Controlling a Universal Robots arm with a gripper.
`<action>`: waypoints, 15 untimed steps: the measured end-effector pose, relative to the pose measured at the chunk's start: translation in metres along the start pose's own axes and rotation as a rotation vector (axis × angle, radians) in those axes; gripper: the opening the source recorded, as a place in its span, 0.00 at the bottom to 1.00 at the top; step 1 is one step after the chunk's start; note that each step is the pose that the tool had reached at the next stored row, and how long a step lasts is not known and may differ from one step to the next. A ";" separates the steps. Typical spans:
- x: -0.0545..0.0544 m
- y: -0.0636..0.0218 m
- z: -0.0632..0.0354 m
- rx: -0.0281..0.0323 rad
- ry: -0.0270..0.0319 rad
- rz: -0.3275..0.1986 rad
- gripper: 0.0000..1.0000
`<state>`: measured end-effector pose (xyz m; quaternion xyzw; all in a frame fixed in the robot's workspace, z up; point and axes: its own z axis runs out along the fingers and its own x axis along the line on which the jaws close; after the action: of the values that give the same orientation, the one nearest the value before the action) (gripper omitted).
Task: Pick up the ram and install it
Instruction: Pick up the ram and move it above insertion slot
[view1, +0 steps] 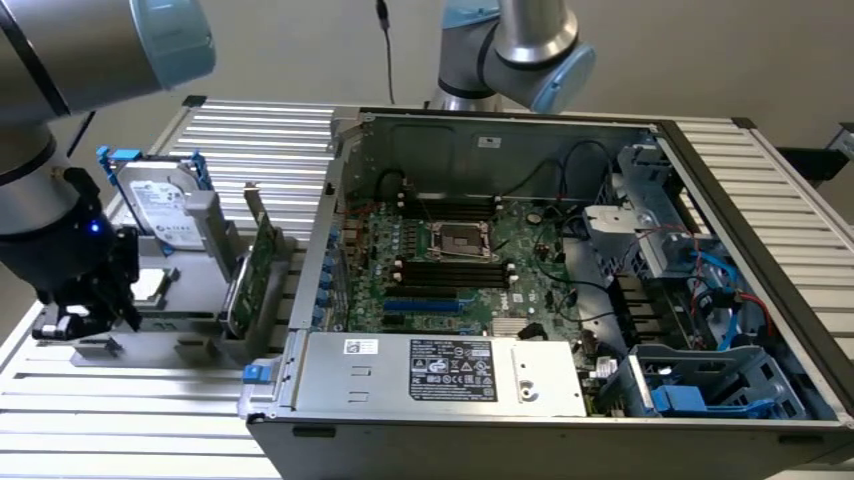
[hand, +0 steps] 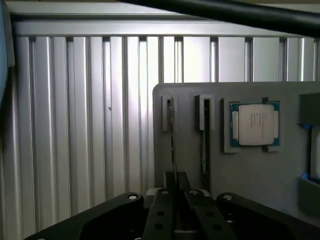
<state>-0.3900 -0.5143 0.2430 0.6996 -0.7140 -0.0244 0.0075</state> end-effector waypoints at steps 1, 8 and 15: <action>0.000 0.0002 -0.0045 0.0000 0.0000 0.000 0.14; -0.001 -0.0014 -0.0354 -0.0053 0.0002 0.000 0.14; -0.002 -0.0162 -0.0627 -0.0269 0.0009 0.001 0.14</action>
<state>-0.3710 -0.5141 0.3049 0.6992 -0.7139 -0.0337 0.0172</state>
